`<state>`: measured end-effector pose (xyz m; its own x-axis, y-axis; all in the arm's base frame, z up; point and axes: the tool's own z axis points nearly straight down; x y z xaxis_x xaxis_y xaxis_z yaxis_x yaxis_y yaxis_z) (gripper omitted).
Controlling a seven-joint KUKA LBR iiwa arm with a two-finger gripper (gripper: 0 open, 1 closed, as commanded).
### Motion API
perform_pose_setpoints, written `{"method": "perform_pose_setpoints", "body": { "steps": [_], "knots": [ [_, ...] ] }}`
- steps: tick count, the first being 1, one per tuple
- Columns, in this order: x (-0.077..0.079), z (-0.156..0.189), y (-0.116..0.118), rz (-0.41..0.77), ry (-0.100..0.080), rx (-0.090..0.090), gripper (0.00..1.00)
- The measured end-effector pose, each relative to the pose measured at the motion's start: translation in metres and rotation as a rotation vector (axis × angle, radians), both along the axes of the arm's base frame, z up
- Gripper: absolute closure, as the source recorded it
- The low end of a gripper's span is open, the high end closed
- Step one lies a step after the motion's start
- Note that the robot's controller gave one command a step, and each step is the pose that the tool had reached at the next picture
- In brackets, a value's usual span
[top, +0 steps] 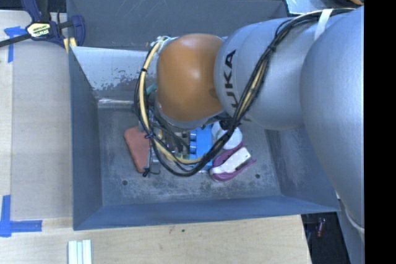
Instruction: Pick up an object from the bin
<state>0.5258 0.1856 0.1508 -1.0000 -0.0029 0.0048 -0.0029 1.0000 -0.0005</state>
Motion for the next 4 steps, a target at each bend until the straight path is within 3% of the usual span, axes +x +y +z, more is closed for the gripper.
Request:
{"method": "perform_pose_setpoints", "body": {
  "steps": [1, 2, 3, 4],
  "knots": [
    [0.002, 0.004, -0.001, -0.004, -0.007, 0.002, 0.00],
    [0.055, -0.081, 0.007, -0.324, -0.006, 0.001, 0.00],
    [0.058, -0.016, 0.000, -0.122, -0.013, 0.004, 0.00],
    [0.044, -0.051, -0.043, -0.367, -0.003, -0.002, 0.00]
  ]
}}
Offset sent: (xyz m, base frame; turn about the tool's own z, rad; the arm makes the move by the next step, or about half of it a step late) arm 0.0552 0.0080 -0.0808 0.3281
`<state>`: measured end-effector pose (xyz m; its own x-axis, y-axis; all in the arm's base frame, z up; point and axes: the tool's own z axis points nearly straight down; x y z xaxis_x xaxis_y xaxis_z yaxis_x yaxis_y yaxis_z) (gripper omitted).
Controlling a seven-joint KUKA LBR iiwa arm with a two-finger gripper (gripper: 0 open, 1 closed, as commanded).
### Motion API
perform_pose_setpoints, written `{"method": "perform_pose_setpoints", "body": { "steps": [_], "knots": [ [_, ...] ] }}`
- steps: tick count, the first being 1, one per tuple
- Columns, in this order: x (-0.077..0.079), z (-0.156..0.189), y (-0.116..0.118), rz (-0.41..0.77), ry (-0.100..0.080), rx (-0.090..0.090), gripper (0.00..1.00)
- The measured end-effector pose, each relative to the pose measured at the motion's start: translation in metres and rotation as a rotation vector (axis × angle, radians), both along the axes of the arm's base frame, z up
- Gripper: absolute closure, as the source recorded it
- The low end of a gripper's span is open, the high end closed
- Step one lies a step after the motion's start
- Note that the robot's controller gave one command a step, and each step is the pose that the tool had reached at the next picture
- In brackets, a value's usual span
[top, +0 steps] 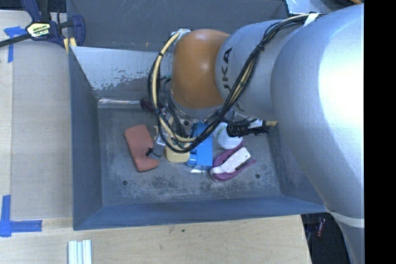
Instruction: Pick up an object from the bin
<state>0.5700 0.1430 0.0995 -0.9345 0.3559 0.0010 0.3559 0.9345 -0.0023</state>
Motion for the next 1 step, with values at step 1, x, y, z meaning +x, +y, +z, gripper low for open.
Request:
{"method": "perform_pose_setpoints", "body": {
  "steps": [1],
  "knots": [
    [0.0192, -0.0122, -0.0746, 0.305, -0.012, 0.011, 0.00]
  ]
}}
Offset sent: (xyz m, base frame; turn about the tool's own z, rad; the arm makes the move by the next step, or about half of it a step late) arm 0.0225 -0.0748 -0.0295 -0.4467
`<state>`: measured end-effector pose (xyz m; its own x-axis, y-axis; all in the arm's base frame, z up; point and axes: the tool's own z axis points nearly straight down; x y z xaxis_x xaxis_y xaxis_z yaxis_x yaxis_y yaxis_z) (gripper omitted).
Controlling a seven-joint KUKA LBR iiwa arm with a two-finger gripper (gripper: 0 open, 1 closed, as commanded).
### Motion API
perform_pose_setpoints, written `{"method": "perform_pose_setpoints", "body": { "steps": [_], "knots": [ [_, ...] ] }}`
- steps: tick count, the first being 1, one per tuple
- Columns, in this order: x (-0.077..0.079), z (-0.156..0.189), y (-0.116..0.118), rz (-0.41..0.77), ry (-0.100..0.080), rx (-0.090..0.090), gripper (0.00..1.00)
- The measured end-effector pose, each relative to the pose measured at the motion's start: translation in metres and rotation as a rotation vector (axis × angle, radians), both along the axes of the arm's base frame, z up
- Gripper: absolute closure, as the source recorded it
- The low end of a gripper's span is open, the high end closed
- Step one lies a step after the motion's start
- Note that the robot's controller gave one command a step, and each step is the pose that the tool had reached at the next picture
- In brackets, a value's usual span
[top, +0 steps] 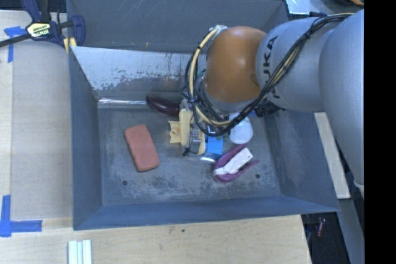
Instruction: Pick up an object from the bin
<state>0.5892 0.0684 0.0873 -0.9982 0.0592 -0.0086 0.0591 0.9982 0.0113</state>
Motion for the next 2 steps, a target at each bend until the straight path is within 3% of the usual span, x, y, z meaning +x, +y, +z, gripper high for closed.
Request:
{"method": "perform_pose_setpoints", "body": {
  "steps": [1, 2],
  "knots": [
    [0.0136, 0.0002, -0.0076, 0.112, -0.026, -0.007, 1.00],
    [0.0151, -0.0006, -0.0025, 0.132, -0.028, -0.010, 1.00]
  ]
}}
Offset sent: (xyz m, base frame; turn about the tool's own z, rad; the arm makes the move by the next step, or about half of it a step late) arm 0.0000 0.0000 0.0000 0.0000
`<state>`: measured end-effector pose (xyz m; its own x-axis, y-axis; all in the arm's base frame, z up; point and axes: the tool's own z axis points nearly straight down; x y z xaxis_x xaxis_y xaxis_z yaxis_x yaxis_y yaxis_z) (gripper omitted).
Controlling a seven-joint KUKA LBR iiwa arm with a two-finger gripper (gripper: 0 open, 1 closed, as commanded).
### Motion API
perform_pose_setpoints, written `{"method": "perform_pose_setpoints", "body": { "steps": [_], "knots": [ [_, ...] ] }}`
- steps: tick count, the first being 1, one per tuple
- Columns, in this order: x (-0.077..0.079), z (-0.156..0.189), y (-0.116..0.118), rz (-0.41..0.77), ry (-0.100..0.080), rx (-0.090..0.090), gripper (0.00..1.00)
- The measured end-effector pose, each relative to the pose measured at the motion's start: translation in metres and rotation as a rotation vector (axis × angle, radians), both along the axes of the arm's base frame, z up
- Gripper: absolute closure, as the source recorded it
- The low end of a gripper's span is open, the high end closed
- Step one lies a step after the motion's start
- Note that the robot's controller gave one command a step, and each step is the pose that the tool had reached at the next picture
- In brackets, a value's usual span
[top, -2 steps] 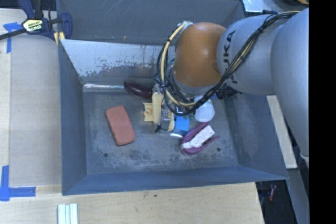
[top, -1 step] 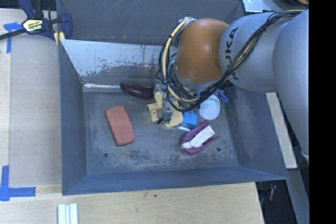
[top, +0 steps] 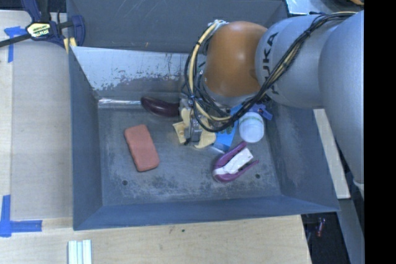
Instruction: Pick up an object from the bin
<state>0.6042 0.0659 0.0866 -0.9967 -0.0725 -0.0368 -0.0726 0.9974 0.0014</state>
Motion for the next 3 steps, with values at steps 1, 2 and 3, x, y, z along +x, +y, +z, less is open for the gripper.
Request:
{"method": "perform_pose_setpoints", "body": {
  "steps": [1, 2, 3],
  "knots": [
    [-0.005, 0.005, 0.003, 0.006, 0.001, 0.001, 1.00],
    [-0.012, 0.012, 0.005, 0.007, 0.004, 0.004, 1.00],
    [-0.017, 0.036, 0.004, 0.008, 0.019, 0.001, 1.00]
  ]
}}
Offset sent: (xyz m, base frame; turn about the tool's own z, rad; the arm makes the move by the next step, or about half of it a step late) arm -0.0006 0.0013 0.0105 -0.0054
